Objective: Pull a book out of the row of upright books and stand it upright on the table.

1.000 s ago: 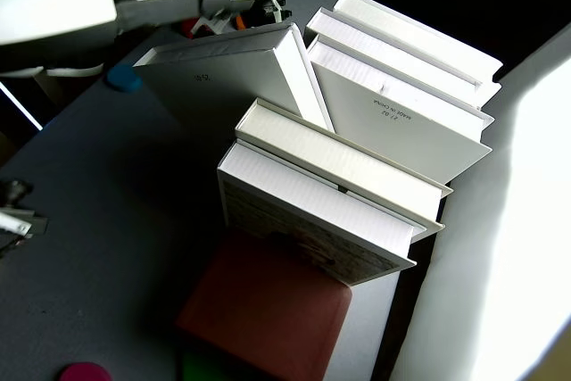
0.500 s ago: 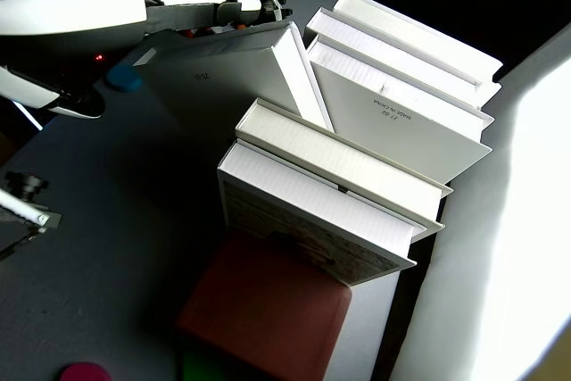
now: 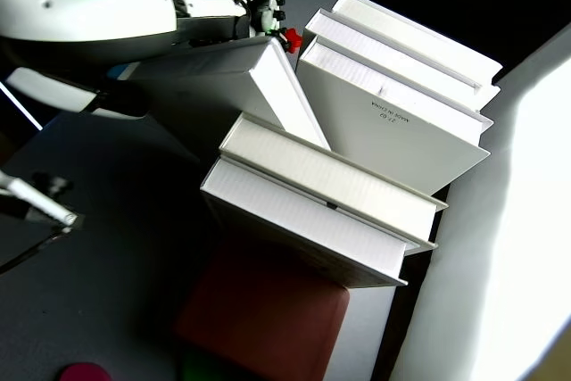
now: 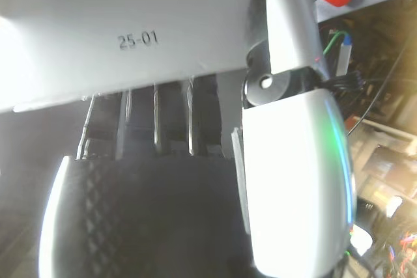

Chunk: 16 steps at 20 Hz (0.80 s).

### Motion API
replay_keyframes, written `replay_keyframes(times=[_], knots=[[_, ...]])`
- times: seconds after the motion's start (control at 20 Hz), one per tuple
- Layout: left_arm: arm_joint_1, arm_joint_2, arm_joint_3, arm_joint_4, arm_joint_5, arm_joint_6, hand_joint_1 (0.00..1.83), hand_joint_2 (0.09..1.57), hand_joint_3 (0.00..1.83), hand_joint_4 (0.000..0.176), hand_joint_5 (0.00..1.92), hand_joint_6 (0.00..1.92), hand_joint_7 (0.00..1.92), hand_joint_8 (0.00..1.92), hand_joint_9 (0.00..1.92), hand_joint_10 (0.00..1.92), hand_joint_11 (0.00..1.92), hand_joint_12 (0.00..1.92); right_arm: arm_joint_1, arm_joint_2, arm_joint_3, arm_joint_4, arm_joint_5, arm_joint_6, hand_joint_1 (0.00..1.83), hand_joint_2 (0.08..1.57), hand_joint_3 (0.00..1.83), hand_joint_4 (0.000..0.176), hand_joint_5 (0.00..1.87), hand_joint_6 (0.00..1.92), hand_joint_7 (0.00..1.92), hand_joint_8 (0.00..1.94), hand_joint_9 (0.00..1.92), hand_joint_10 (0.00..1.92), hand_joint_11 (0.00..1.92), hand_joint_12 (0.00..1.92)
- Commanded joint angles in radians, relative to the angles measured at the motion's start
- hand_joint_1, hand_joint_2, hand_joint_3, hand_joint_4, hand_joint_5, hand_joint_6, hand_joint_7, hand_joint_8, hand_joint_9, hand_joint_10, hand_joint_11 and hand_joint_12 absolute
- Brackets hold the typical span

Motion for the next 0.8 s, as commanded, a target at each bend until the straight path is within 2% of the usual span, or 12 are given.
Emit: replay_keyframes(times=[0.0,0.05,0.15,0.2,0.25,0.3,0.4,0.45,0.5,0.55,0.65,0.75], knots=[[-0.010,0.001,-0.004,-0.024,-0.111,-0.011,0.92,0.90,0.00,0.000,0.83,0.03,0.77,0.01,0.74,0.03,0.37,1.02,0.019,0.003,0.008,0.089,-0.051,0.012,1.17,1.10,0.00,0.000,1.01,0.94,1.22,1.94,1.21,1.92,0.93,1.92],[-0.012,0.001,-0.004,-0.023,-0.111,-0.011,0.92,0.91,0.00,0.000,0.84,0.04,0.80,0.02,0.77,0.04,0.40,1.05,0.019,0.003,0.008,0.094,-0.051,0.009,1.16,1.12,0.00,0.000,0.98,1.01,1.18,1.94,1.26,1.92,1.16,1.92],[-0.013,0.001,-0.004,-0.023,-0.111,-0.011,0.91,0.93,0.01,0.000,0.87,0.05,0.84,0.03,0.81,0.06,0.42,1.10,0.019,0.003,0.008,0.102,-0.050,0.007,1.14,1.15,0.01,0.000,0.91,1.10,1.09,1.94,1.15,1.92,1.06,1.92],[-0.013,0.001,-0.004,-0.023,-0.111,-0.011,0.89,0.93,0.00,0.000,0.86,0.04,0.85,0.03,0.82,0.07,0.42,1.16,0.019,0.002,0.008,0.108,-0.049,0.003,1.14,1.15,0.01,0.000,0.90,1.12,1.11,1.94,1.25,1.92,1.25,1.92],[-0.013,0.001,-0.004,-0.023,-0.111,-0.011,0.92,0.91,0.00,0.000,0.88,0.05,0.87,0.04,0.84,0.08,0.41,1.22,0.019,0.002,0.008,0.117,-0.044,-0.001,1.14,1.15,0.00,0.000,0.90,1.11,1.09,1.94,1.29,1.92,1.35,1.92],[-0.014,0.002,-0.004,-0.023,-0.111,-0.011,0.93,0.91,0.00,0.000,0.86,0.04,0.87,0.03,0.84,0.09,0.40,1.25,0.019,0.002,0.008,0.126,-0.037,-0.001,1.14,1.15,0.00,0.000,0.90,1.11,1.08,1.94,1.28,1.92,1.35,1.92],[-0.017,0.009,-0.009,-0.023,-0.111,-0.011,0.88,0.90,0.00,0.000,0.87,0.04,0.90,0.04,0.86,0.11,0.42,1.32,0.019,0.008,0.007,0.159,-0.012,-0.001,1.14,1.16,0.00,0.000,0.89,1.12,1.02,1.94,1.17,1.92,1.26,1.92],[-0.017,0.012,-0.012,-0.023,-0.110,-0.011,0.88,0.89,0.00,0.000,0.85,0.03,0.89,0.03,0.84,0.13,0.40,1.34,0.019,0.016,0.003,0.173,0.003,0.001,1.15,1.14,0.00,0.000,0.92,1.07,0.99,1.82,1.07,1.92,1.18,1.92],[-0.015,0.013,-0.013,-0.023,-0.111,-0.011,0.90,0.87,0.00,0.000,0.85,0.02,0.90,0.03,0.85,0.16,0.43,1.32,0.019,0.025,-0.003,0.190,0.021,0.006,1.22,1.16,0.00,0.000,0.98,0.87,0.86,1.50,0.84,1.56,0.85,1.91],[-0.014,0.013,-0.014,-0.023,-0.111,-0.011,0.90,0.87,0.00,0.000,0.84,0.02,0.90,0.03,0.84,0.17,0.43,1.31,0.019,0.042,-0.015,0.215,0.042,0.013,1.34,1.13,0.00,0.000,0.98,0.92,0.89,1.11,0.90,1.35,0.69,1.76],[-0.010,0.013,-0.017,-0.025,-0.111,-0.011,0.91,0.88,0.01,0.000,0.82,0.01,0.89,0.02,0.83,0.18,0.46,1.21,0.019,0.099,-0.049,0.294,0.093,0.015,1.37,1.11,0.00,0.000,0.99,0.91,0.91,0.99,0.93,1.29,0.65,1.70],[-0.007,0.014,-0.022,-0.032,-0.113,-0.011,0.91,0.88,0.00,0.000,0.82,0.00,0.90,0.02,0.83,0.19,0.52,1.07,0.019,0.149,-0.083,0.344,0.123,0.015,1.38,1.11,0.00,0.000,1.00,0.84,0.91,1.03,0.93,1.29,0.65,1.70]])
